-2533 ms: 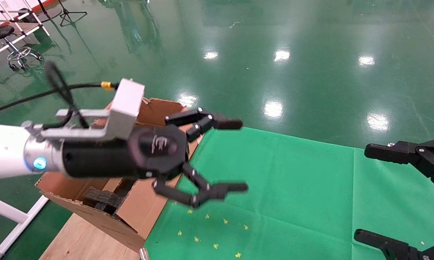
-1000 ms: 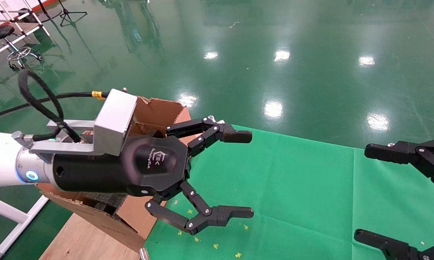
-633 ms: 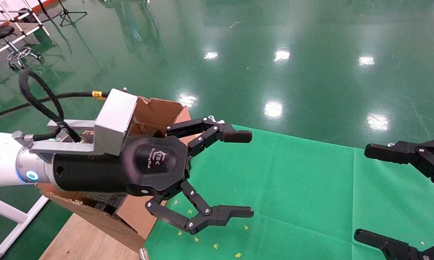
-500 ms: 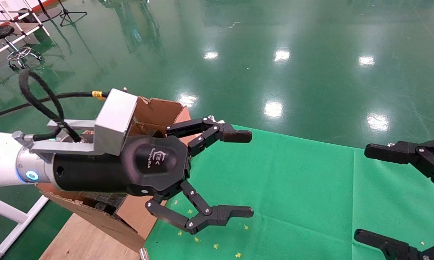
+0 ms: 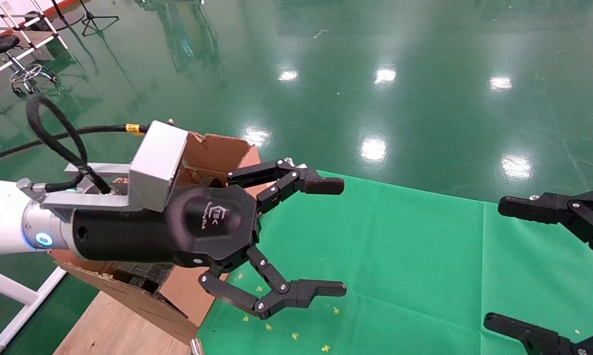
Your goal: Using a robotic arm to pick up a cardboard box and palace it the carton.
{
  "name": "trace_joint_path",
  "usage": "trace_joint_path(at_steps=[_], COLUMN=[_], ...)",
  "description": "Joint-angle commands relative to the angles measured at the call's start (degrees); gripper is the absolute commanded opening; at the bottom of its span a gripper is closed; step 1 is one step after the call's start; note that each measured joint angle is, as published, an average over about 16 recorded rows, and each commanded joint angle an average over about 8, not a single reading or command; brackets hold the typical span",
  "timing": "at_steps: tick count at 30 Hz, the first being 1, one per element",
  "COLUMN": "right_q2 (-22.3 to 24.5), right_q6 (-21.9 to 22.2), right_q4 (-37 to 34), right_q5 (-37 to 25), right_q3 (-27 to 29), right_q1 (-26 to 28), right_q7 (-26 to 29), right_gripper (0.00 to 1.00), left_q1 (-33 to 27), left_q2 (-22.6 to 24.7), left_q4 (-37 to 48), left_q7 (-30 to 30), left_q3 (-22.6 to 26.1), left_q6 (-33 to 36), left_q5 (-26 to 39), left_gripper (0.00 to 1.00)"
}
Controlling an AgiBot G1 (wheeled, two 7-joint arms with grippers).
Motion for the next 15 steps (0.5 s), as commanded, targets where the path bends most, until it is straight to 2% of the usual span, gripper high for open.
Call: trace_joint_path(at_steps=[1,15], right_q2=[0.0,0.0], right_q6=[0.0,0.0], right_q4=[0.0,0.0], right_q5=[0.0,0.0], right_q3=[0.0,0.0], right_q1=[0.0,0.0], right_q7=[0.0,0.0], right_gripper=[1.00,1.00], left_q1=[0.0,0.0], left_q2=[0.0,0.0], left_q4=[0.0,0.0], left_q7=[0.0,0.0], left_q3=[0.0,0.0], left_q6=[0.0,0.0], left_q5=[0.0,0.0], left_gripper=[1.00,1.00])
